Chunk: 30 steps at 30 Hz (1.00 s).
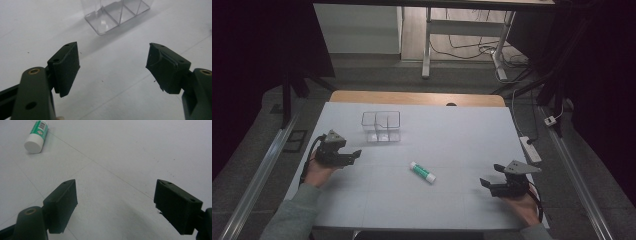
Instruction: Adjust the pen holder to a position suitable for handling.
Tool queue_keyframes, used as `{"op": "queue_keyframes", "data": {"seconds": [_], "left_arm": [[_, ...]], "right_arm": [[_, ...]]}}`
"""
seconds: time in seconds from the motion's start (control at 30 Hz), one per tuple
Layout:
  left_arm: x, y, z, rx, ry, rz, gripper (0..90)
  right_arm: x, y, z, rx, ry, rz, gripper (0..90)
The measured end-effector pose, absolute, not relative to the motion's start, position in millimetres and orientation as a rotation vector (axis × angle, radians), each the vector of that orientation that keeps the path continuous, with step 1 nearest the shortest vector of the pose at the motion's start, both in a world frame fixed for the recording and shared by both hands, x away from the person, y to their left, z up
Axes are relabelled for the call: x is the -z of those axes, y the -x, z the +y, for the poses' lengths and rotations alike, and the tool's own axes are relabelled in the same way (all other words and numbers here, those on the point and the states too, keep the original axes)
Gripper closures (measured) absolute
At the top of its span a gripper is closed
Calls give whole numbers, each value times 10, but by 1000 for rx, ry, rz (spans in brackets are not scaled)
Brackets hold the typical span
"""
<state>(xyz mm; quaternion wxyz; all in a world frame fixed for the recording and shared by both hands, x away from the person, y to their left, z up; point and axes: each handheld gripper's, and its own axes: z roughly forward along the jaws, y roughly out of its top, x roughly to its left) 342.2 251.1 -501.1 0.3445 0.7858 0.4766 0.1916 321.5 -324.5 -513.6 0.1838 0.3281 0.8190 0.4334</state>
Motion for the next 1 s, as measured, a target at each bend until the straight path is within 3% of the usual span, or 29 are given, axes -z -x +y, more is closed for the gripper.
{"op": "queue_keyframes", "data": {"seconds": [0.6, 0.73, 1.0], "left_arm": [[5008, -3848, 2629, -507, -2016, 1325, 330], [5036, -3941, 2647, -506, -2014, 1340, 389], [5021, -4109, 2635, -520, -2004, 1323, 634]], "right_arm": [[5144, -3218, -3235, -1209, -924, 2323, 185], [5145, -3220, -3236, -1209, -926, 2322, 186], [5155, -3229, -3231, -1210, -927, 2323, 189]]}}
